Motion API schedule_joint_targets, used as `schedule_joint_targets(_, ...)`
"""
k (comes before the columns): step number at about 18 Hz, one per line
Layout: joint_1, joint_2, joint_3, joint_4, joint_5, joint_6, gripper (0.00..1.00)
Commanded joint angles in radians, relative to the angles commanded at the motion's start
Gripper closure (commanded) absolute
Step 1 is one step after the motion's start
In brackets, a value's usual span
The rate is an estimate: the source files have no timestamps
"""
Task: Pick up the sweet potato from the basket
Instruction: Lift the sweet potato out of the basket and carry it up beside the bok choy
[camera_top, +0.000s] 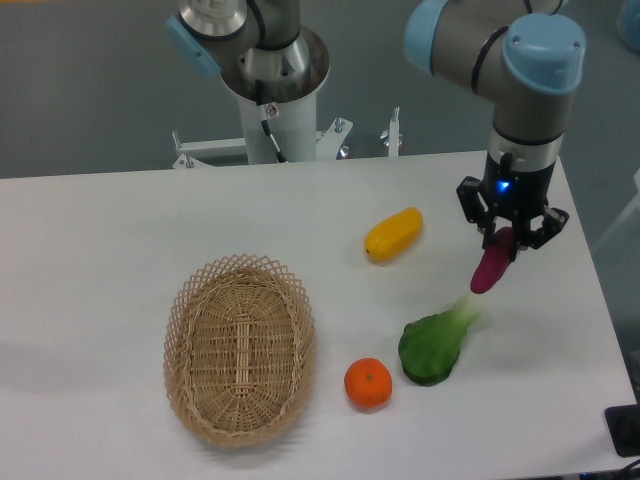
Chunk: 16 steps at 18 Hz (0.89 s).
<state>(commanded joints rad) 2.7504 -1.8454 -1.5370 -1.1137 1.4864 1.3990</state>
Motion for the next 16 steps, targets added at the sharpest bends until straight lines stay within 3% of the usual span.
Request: schedule_joint_targets(16, -0.009, 0.0, -0.005, 0.006, -0.002, -0.003, 0.6)
